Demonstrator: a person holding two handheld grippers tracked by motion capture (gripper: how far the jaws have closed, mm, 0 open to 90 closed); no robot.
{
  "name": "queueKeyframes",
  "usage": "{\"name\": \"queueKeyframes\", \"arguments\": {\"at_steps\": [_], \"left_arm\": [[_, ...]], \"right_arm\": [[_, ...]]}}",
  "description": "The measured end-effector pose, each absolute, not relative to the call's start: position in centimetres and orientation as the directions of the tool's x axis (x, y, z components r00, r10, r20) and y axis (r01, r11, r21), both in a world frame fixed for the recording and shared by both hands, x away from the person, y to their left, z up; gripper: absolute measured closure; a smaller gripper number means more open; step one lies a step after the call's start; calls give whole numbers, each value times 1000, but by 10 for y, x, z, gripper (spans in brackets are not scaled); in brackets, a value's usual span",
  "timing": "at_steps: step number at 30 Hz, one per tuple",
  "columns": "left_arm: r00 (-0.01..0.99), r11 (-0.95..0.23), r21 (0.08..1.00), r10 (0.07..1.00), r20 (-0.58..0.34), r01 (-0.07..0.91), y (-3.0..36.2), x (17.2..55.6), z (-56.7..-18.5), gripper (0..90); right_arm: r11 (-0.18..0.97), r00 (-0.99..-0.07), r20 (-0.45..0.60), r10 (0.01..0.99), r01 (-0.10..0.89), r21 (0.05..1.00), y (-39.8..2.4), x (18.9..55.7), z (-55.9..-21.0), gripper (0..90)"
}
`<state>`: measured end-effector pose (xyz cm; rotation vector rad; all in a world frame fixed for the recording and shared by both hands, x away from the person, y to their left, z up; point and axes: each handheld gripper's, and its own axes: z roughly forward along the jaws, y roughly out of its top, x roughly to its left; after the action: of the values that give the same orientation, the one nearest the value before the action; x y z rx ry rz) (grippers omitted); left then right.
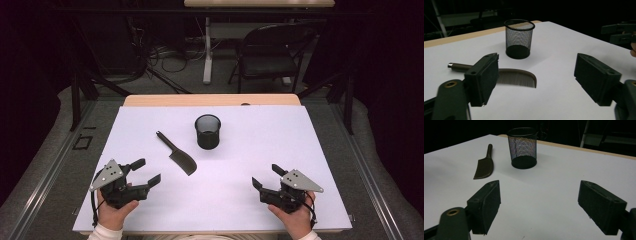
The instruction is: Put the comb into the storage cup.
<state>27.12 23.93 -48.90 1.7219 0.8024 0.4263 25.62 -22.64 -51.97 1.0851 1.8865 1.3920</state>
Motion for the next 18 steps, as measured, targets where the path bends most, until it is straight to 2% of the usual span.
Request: {"name": "queueKeyframes", "arguments": {"at_steps": [4,5,6,18], "left_arm": [[699,-132,938,701,-140,320,239,280,-484,273],[702,-130,934,695,-153,332,239,283,-483,322],[702,-134,930,695,-158,342,238,286,-482,333],[671,-154,908,723,-165,390,231,314,-457,409]], "right_arm": [[138,-518,37,854,294,946,-227,256,-520,183],[128,-514,41,857,288,949,-228,256,-520,187],[122,-511,44,858,286,950,-228,255,-520,187],[120,-502,50,863,300,946,-227,255,-521,188]]}}
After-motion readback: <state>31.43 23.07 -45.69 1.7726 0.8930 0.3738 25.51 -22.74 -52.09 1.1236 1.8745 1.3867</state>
